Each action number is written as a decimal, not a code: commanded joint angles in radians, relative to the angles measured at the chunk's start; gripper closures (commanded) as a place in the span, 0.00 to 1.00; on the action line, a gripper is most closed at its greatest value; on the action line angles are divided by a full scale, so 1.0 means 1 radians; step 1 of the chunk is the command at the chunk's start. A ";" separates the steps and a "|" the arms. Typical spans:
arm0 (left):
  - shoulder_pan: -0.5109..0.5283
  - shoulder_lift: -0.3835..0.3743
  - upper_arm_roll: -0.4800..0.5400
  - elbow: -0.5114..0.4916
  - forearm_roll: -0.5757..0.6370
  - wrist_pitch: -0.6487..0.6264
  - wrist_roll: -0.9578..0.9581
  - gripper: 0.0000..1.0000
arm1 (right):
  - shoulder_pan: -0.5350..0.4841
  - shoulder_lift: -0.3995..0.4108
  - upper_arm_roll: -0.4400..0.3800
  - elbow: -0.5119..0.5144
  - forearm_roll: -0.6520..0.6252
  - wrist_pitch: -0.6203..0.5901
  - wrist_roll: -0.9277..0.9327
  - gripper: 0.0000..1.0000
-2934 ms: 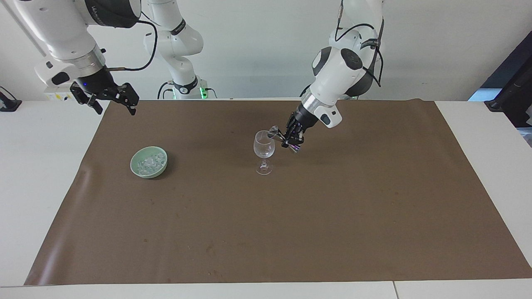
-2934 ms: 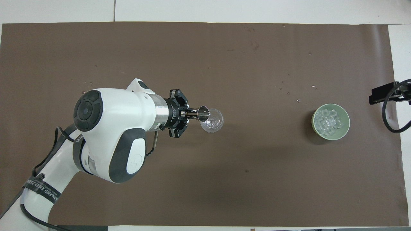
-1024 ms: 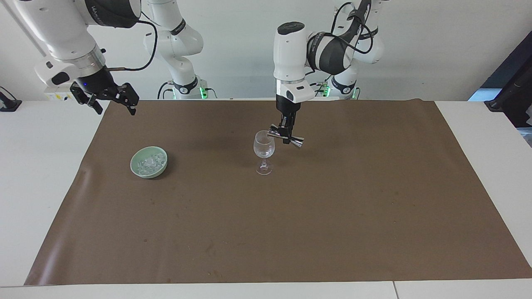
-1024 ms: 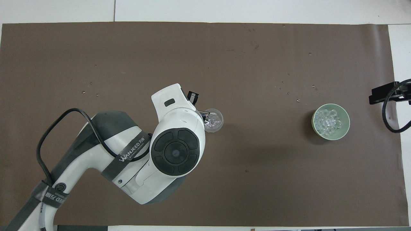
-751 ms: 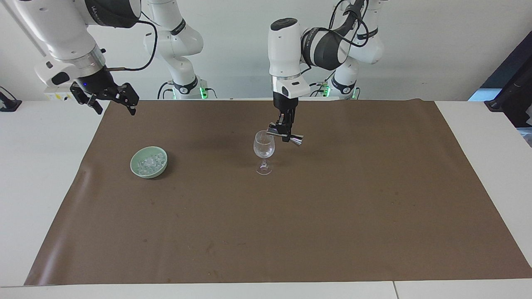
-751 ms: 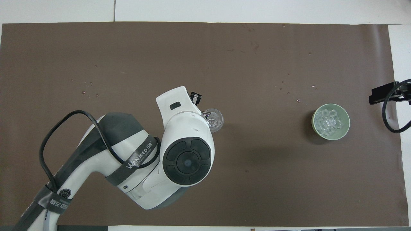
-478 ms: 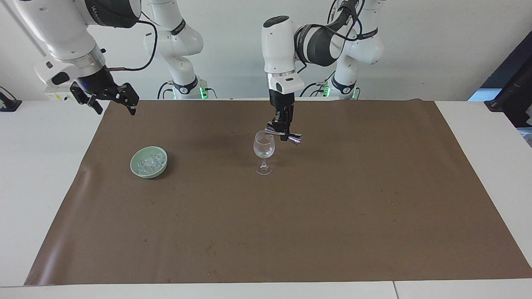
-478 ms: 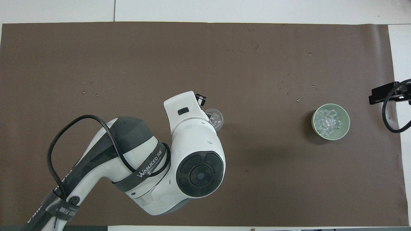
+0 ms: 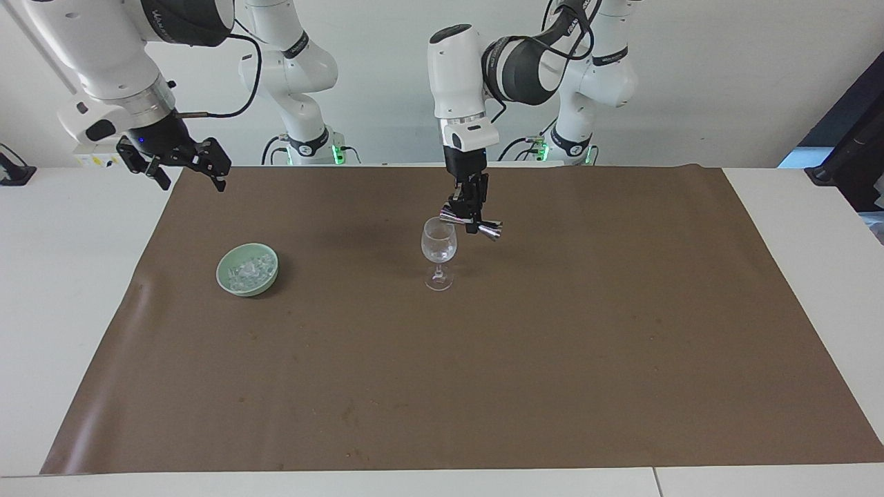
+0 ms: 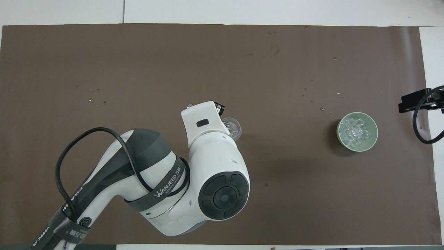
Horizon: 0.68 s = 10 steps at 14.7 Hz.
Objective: Pour wine and add ice with both arms
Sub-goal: 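Tilt the jigger over the clear glass with the left gripper to pour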
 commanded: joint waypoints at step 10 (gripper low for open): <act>0.025 -0.002 0.019 0.055 -0.181 -0.060 -0.162 1.00 | -0.013 -0.014 0.005 -0.013 0.019 -0.005 -0.008 0.00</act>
